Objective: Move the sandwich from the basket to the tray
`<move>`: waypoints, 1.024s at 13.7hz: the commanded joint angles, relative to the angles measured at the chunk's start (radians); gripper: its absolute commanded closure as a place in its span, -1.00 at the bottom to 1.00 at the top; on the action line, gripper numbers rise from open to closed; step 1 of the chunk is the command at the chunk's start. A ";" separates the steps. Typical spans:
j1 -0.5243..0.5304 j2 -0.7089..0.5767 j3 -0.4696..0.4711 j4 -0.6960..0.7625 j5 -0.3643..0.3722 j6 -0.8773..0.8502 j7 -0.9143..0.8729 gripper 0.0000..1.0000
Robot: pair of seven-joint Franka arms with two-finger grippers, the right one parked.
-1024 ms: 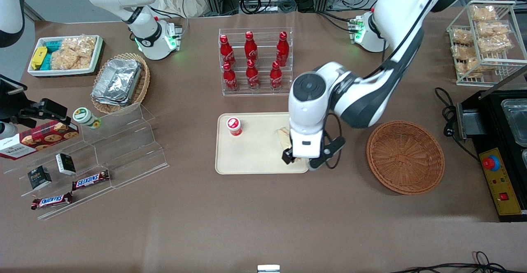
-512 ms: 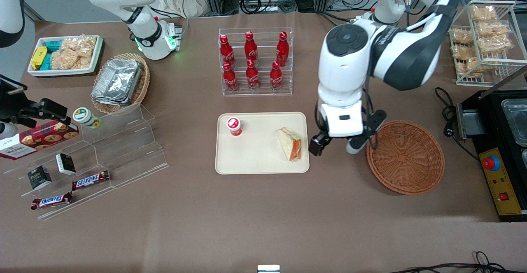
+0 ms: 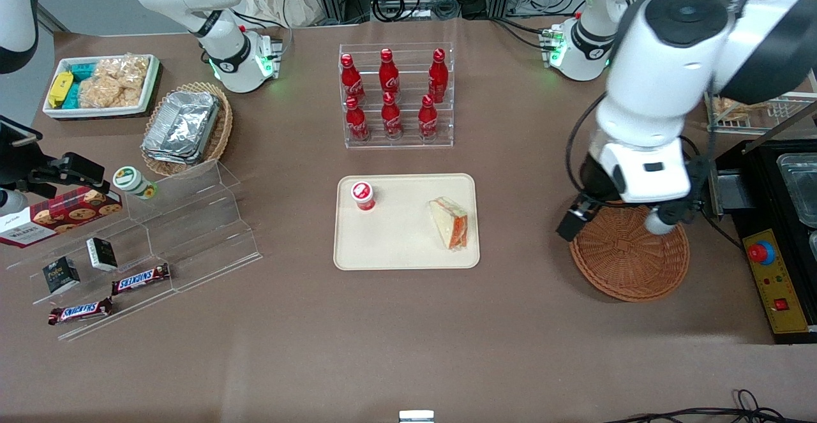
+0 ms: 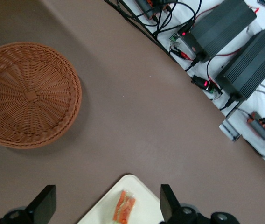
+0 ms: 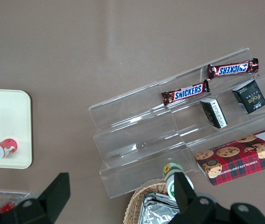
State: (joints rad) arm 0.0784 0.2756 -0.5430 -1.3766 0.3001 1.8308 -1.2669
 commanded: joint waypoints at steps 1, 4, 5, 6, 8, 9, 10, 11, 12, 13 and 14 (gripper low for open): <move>0.020 -0.052 0.056 -0.030 -0.076 -0.044 0.180 -1.00; -0.027 -0.090 0.235 -0.030 -0.197 -0.086 0.450 -1.00; -0.049 -0.107 0.306 -0.033 -0.235 -0.111 0.543 -1.00; -0.061 -0.119 0.355 -0.033 -0.266 -0.139 0.643 -1.00; -0.095 -0.144 0.435 -0.041 -0.286 -0.177 0.785 -1.00; -0.112 -0.168 0.461 -0.059 -0.288 -0.183 0.850 -1.00; -0.129 -0.200 0.491 -0.099 -0.288 -0.194 0.919 -1.00; -0.149 -0.234 0.523 -0.137 -0.289 -0.190 0.961 -1.00; -0.164 -0.263 0.550 -0.172 -0.294 -0.183 0.987 -1.00; -0.175 -0.285 0.569 -0.186 -0.311 -0.183 1.007 -1.00; -0.178 -0.300 0.581 -0.205 -0.320 -0.183 1.029 -1.00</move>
State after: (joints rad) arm -0.0733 0.0523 -0.0036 -1.4961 0.0077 1.6387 -0.2919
